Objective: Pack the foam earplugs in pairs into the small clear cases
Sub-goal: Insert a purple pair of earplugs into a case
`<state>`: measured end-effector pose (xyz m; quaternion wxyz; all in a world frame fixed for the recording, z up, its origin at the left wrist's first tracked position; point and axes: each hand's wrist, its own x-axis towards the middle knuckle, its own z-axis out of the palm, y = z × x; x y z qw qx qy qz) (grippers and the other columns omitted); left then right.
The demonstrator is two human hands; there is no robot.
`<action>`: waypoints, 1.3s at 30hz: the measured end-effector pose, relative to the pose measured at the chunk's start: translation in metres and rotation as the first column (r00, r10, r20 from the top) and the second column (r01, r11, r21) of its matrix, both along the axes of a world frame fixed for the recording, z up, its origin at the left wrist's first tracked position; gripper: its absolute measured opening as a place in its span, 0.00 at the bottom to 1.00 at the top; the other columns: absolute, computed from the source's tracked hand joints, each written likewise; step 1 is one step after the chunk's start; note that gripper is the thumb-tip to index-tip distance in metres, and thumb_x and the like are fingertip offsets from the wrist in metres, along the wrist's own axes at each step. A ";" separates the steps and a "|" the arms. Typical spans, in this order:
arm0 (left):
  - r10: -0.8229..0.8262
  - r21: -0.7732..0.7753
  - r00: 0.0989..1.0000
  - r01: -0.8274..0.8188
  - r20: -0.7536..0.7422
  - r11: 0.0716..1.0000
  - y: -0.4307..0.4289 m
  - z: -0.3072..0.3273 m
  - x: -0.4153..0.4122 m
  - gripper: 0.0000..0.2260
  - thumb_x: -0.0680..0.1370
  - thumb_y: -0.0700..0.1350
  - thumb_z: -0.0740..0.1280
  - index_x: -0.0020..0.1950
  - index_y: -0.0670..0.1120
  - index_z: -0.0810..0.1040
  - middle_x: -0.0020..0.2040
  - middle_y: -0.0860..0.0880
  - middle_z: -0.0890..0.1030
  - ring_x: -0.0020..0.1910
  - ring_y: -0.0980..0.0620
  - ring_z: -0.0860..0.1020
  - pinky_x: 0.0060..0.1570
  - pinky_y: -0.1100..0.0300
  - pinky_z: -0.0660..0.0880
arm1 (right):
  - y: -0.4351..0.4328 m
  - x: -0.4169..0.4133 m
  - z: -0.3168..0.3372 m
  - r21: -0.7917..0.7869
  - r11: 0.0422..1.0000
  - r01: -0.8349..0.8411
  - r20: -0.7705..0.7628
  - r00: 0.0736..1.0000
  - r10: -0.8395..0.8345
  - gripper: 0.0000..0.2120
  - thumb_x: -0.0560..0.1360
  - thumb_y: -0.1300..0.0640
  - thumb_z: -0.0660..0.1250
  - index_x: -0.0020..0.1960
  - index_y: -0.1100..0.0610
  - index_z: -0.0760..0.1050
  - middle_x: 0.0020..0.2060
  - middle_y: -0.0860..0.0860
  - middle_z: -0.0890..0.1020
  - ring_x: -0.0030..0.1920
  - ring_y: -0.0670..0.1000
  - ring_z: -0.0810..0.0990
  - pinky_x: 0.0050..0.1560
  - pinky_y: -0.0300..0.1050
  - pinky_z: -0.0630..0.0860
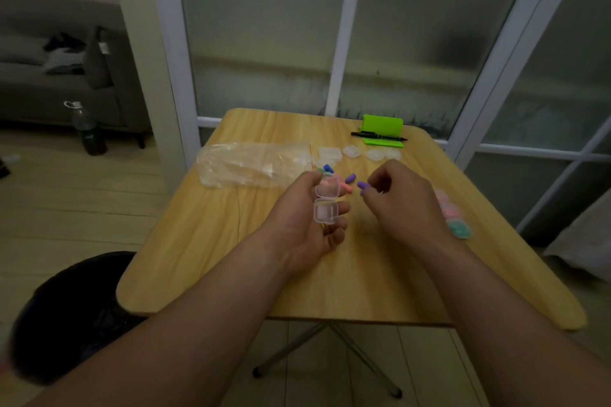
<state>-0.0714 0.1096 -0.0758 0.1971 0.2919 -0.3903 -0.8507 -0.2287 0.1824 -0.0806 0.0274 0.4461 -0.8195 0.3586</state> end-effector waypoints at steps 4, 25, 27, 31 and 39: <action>-0.014 0.013 1.000 0.015 -0.025 1.000 0.003 -0.002 0.000 0.17 0.81 0.55 0.61 0.55 0.45 0.81 0.41 0.47 0.76 0.34 0.52 0.71 0.35 0.58 0.69 | 0.014 0.001 0.004 -0.067 0.996 -0.061 0.066 0.996 0.066 0.04 0.78 0.57 0.73 0.51 0.50 0.80 0.44 0.44 0.83 0.45 0.43 0.80 0.40 0.40 0.73; -0.103 0.105 0.982 0.120 -0.156 0.987 0.002 -0.006 -0.003 0.26 0.78 0.54 0.63 0.74 0.47 0.78 0.59 0.43 0.80 0.51 0.49 0.78 0.51 0.53 0.75 | 0.024 0.032 0.005 0.057 0.941 -0.335 -0.076 0.938 0.339 0.06 0.77 0.51 0.75 0.54 0.47 0.85 0.46 0.44 0.75 0.46 0.41 0.74 0.42 0.38 0.67; -0.081 0.113 0.986 0.099 -0.148 0.989 0.001 -0.005 -0.002 0.21 0.81 0.55 0.61 0.68 0.46 0.82 0.54 0.44 0.81 0.43 0.51 0.78 0.47 0.55 0.75 | 0.023 0.025 0.005 -0.008 0.953 -0.303 -0.061 0.951 0.302 0.04 0.78 0.54 0.73 0.53 0.48 0.84 0.45 0.44 0.77 0.45 0.41 0.75 0.43 0.38 0.69; 0.037 0.119 0.997 -0.029 -0.063 0.992 -0.001 -0.002 -0.004 0.20 0.84 0.57 0.57 0.55 0.44 0.82 0.39 0.47 0.76 0.33 0.53 0.70 0.39 0.57 0.72 | 0.013 -0.005 -0.003 -0.008 0.986 -0.166 -0.033 0.986 0.166 0.05 0.80 0.56 0.70 0.52 0.49 0.84 0.46 0.45 0.82 0.46 0.43 0.78 0.46 0.42 0.75; 0.131 0.115 0.990 -0.125 -0.044 0.986 -0.010 0.006 -0.013 0.27 0.85 0.58 0.56 0.70 0.39 0.79 0.35 0.48 0.80 0.31 0.53 0.71 0.38 0.58 0.72 | -0.046 -0.054 0.000 0.177 0.981 -0.082 -0.137 0.985 0.107 0.12 0.81 0.60 0.68 0.61 0.49 0.83 0.57 0.48 0.84 0.57 0.49 0.82 0.56 0.48 0.79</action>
